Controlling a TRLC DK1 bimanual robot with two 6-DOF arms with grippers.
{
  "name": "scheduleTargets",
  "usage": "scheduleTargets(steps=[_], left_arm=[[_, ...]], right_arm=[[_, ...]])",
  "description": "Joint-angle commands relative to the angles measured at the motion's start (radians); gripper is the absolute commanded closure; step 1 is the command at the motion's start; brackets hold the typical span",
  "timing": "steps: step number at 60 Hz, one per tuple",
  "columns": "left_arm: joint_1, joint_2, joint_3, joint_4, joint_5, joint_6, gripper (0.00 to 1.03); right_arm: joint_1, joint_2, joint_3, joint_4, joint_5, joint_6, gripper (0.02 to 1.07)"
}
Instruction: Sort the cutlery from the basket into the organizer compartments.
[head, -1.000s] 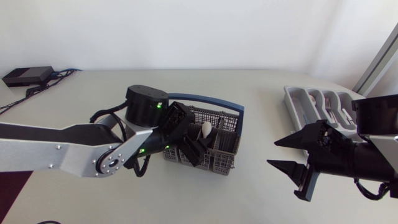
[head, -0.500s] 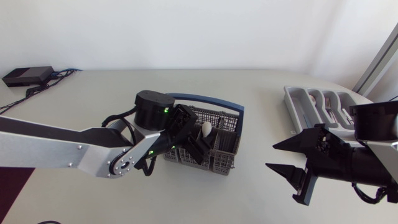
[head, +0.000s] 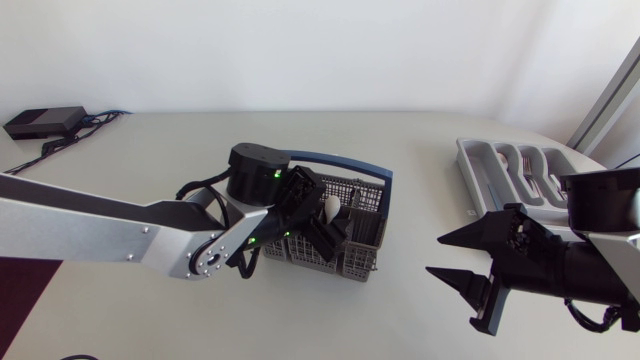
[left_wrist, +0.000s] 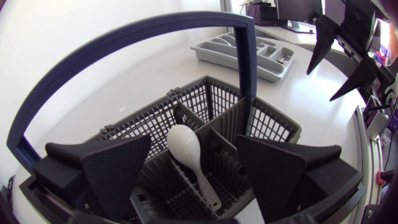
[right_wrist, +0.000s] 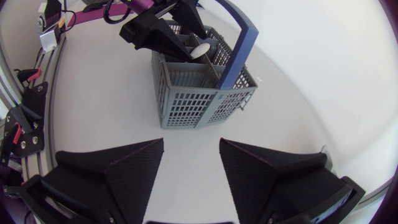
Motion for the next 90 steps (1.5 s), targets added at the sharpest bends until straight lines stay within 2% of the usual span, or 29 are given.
scheduleTargets(steps=[1, 17, 27, 39, 60, 70, 77, 82, 90], left_arm=[[-0.006, 0.026, 0.039, 0.007, 0.017, 0.001, 0.09], [0.006, 0.055, 0.080, -0.009, 0.063, 0.000, 0.09], [0.017, 0.052, 0.094, -0.092, 0.139, -0.009, 0.09], [0.023, 0.026, 0.090, -0.171, 0.162, -0.020, 0.12], [0.012, -0.053, 0.053, -0.194, 0.264, -0.035, 0.12], [0.006, -0.034, 0.064, -0.190, 0.261, -0.031, 0.12], [0.032, -0.035, 0.062, -0.163, 0.247, -0.014, 0.12], [0.032, -0.030, 0.050, -0.106, 0.205, -0.002, 0.12], [0.023, -0.004, 0.053, -0.071, 0.163, 0.024, 0.12]], right_arm=[[0.011, -0.007, -0.028, 0.011, -0.009, 0.025, 0.41], [0.012, -0.008, -0.028, 0.011, -0.009, 0.023, 0.41], [0.012, -0.010, -0.029, 0.011, -0.009, 0.022, 0.41], [0.012, -0.013, -0.031, 0.011, -0.009, 0.022, 0.41], [0.012, -0.017, -0.040, 0.011, -0.008, 0.023, 0.41], [0.012, -0.017, -0.041, 0.011, -0.005, 0.022, 0.41], [0.012, -0.020, -0.048, 0.011, -0.005, 0.020, 0.41], [0.012, -0.019, -0.051, 0.012, -0.005, 0.019, 0.41], [0.012, -0.017, -0.048, 0.017, -0.005, 0.023, 0.41]])
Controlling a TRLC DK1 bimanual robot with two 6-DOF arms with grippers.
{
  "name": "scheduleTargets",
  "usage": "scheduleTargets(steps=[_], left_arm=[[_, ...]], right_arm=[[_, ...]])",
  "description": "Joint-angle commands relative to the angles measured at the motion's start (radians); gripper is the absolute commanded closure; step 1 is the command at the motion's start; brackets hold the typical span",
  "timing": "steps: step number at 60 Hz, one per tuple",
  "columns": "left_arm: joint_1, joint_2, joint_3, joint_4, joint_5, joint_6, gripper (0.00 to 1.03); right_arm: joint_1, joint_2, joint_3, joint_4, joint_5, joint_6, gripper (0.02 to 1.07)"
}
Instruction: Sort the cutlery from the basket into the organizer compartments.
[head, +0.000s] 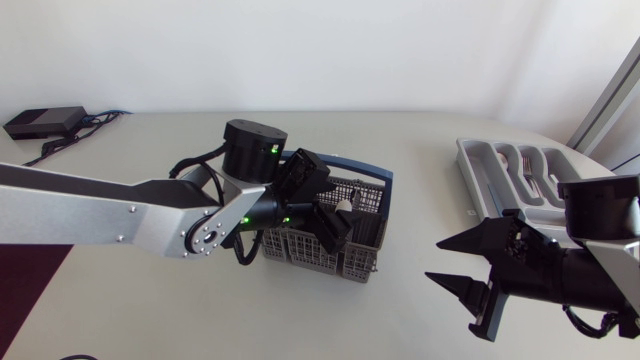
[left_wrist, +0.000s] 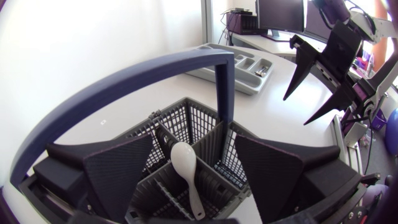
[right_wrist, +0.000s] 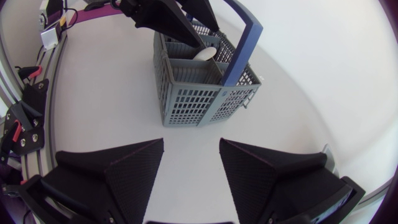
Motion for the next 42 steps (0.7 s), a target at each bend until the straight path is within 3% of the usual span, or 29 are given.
scheduleTargets(steps=[1, 29, 42], left_arm=[[-0.002, 0.032, -0.015, 0.024, -0.014, 0.030, 0.12], [-0.031, 0.102, -0.004, 0.031, -0.037, 0.015, 0.12], [-0.034, 0.096, -0.003, 0.004, 0.031, -0.004, 0.12]], right_arm=[[0.008, -0.004, -0.019, 0.006, -0.006, 0.023, 0.41], [0.008, -0.006, -0.027, 0.008, -0.004, 0.023, 0.41], [0.008, -0.006, -0.036, 0.012, -0.004, 0.025, 0.41]])
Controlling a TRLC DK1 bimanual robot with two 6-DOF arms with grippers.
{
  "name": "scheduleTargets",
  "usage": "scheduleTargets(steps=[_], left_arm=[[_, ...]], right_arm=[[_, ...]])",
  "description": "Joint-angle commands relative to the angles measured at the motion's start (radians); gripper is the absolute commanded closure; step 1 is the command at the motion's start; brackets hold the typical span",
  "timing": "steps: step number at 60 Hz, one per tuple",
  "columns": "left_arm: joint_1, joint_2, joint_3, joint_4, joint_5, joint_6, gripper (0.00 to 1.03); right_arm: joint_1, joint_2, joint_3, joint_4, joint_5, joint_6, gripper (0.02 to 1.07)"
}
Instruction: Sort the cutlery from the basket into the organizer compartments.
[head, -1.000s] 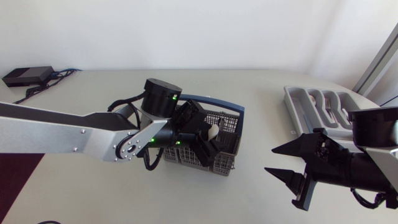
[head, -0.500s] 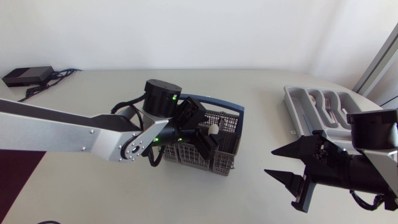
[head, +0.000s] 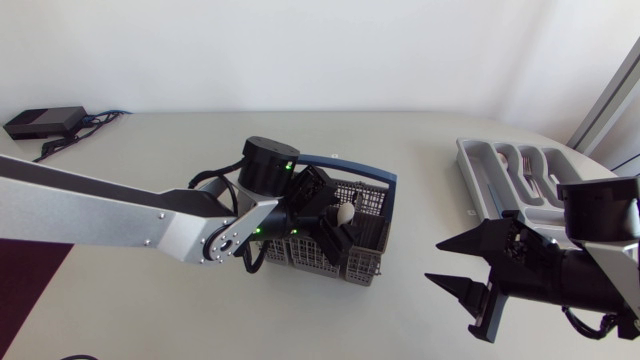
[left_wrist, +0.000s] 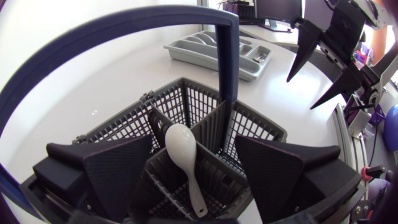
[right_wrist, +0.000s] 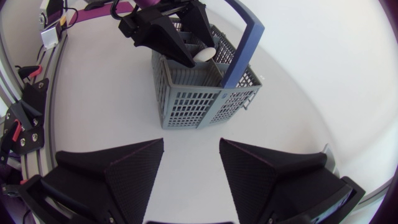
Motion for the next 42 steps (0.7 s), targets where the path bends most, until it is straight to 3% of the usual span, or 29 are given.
scheduleTargets(steps=[1, 7, 17, 42], left_arm=[[-0.016, 0.017, -0.004, -0.014, 0.029, -0.015, 0.12], [-0.025, 0.007, -0.011, -0.017, 0.032, -0.018, 0.12], [-0.030, 0.005, -0.014, -0.006, 0.032, -0.024, 0.22], [-0.042, -0.010, -0.040, 0.028, 0.031, -0.015, 0.62]], right_arm=[[0.008, -0.007, -0.031, 0.010, -0.004, 0.025, 0.41], [0.008, -0.005, -0.036, 0.015, -0.004, 0.025, 0.41], [0.009, -0.005, -0.036, 0.016, -0.004, 0.025, 0.41], [0.008, -0.005, -0.041, 0.021, -0.003, 0.025, 0.41]])
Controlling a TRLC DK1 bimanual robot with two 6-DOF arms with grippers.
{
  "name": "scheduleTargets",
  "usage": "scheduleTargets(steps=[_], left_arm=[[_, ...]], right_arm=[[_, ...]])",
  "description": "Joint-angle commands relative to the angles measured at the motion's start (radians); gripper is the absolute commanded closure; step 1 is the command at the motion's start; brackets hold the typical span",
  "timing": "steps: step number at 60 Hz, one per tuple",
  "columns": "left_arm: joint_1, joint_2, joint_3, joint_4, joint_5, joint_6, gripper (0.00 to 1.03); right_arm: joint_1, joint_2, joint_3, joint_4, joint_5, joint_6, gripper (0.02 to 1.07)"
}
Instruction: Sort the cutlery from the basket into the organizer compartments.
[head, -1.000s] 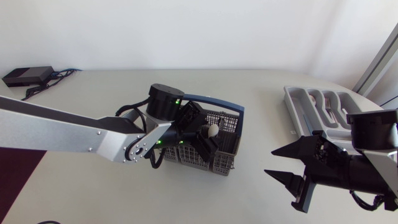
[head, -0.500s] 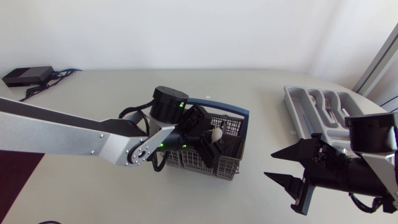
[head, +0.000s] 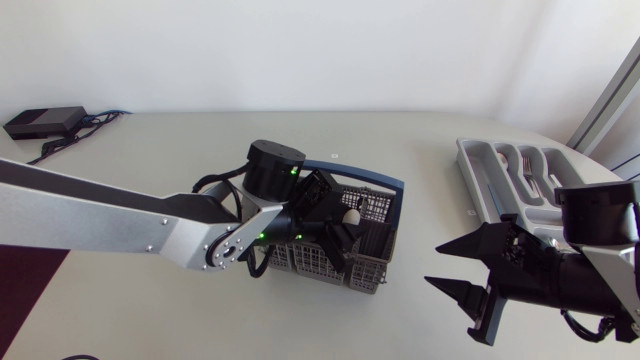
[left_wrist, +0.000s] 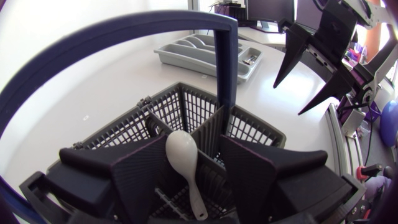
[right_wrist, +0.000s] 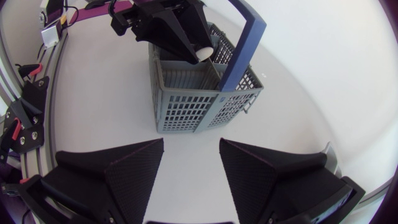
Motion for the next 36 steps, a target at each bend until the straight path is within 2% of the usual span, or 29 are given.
scheduleTargets(steps=[1, 9, 36], left_arm=[[-0.015, -0.010, -0.033, 0.007, 0.012, -0.012, 0.62], [-0.023, -0.014, -0.037, 0.007, 0.012, 0.008, 0.70], [-0.024, -0.094, -0.076, -0.047, 0.012, 0.012, 0.70]], right_arm=[[0.008, -0.005, -0.025, 0.013, -0.003, 0.025, 0.41], [0.006, -0.009, -0.026, 0.015, -0.003, 0.025, 0.41], [0.005, -0.021, -0.029, 0.013, -0.001, 0.025, 0.41]])
